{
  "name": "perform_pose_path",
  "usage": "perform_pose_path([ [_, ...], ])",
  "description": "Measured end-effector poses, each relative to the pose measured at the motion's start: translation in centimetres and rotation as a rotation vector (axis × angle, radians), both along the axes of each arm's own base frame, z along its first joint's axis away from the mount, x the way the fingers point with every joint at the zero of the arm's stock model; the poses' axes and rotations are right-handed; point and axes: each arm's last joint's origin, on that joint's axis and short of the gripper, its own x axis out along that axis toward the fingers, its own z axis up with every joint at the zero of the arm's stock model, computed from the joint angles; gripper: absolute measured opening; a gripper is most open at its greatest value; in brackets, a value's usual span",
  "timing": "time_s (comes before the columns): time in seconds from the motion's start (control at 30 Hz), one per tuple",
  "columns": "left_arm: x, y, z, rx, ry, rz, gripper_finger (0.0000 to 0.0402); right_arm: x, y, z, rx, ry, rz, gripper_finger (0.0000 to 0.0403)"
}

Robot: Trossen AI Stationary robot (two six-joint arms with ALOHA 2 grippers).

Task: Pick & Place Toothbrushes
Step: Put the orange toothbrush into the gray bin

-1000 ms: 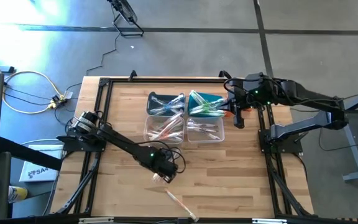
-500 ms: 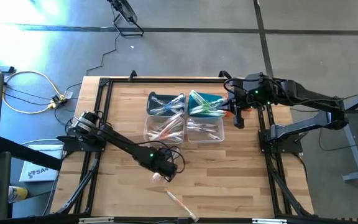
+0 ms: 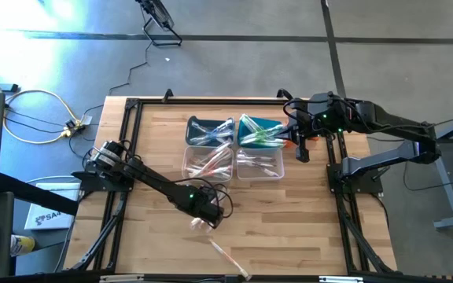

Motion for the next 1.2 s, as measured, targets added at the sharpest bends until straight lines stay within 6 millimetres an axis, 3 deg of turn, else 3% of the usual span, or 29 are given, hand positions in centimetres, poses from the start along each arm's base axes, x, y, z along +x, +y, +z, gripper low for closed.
perform_pose_path([
  [0.23,0.1,0.0,0.0,-0.002,-0.008,0.002,0.0007,0.0,0.0,0.0,0.0,0.0,0.0,0.0004],
  [0.77,-0.4,0.3,1.6,0.02,-0.04,0.011,0.0,-0.1,0.0,-0.1,0.001,0.01,0.0,0.0004],
  [1.2,-2.1,1.8,7.4,0.078,-0.211,-0.027,0.0,-0.5,0.1,-0.7,0.013,0.088,0.0,0.0004],
])
